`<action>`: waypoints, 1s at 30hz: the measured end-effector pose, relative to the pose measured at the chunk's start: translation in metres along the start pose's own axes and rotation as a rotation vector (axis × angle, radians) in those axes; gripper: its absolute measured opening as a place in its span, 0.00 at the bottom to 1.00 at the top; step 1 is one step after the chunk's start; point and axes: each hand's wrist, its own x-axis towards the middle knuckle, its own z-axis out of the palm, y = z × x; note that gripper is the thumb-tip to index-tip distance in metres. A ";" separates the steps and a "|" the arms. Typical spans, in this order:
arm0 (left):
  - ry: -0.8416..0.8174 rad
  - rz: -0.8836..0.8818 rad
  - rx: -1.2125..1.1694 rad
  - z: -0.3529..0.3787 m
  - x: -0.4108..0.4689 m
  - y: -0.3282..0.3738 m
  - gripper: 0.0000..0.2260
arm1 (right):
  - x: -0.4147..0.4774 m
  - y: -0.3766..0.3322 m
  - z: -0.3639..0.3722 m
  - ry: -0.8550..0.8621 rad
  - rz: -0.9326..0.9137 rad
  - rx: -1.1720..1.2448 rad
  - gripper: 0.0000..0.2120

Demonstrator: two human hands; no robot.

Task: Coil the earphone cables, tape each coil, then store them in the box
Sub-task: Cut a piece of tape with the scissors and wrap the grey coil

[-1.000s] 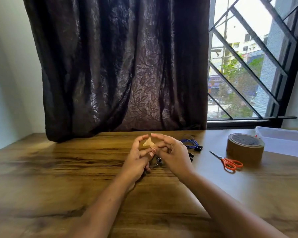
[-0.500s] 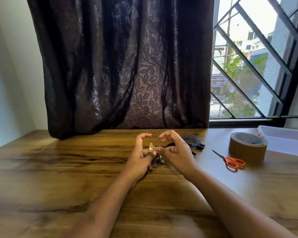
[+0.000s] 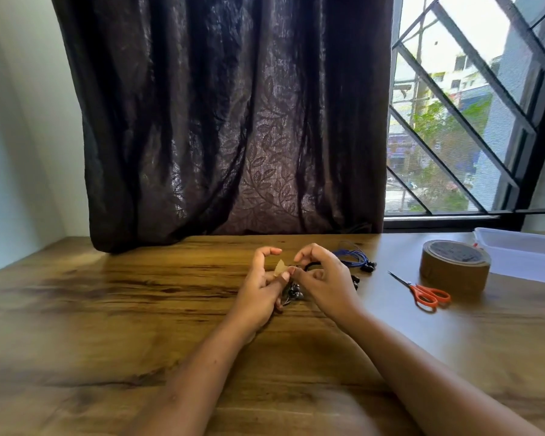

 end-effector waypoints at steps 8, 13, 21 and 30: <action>0.048 -0.059 -0.108 -0.005 0.002 0.000 0.16 | -0.001 0.005 -0.003 -0.055 -0.052 -0.079 0.10; 0.041 -0.080 -0.117 -0.006 0.004 -0.001 0.15 | 0.001 0.006 -0.004 -0.102 -0.136 -0.164 0.14; 0.084 -0.122 -0.114 -0.005 0.001 0.003 0.13 | -0.003 -0.002 -0.004 -0.107 -0.245 -0.431 0.14; 0.058 -0.149 -0.071 -0.003 -0.004 0.010 0.12 | -0.006 0.000 -0.006 -0.145 -0.366 -0.632 0.12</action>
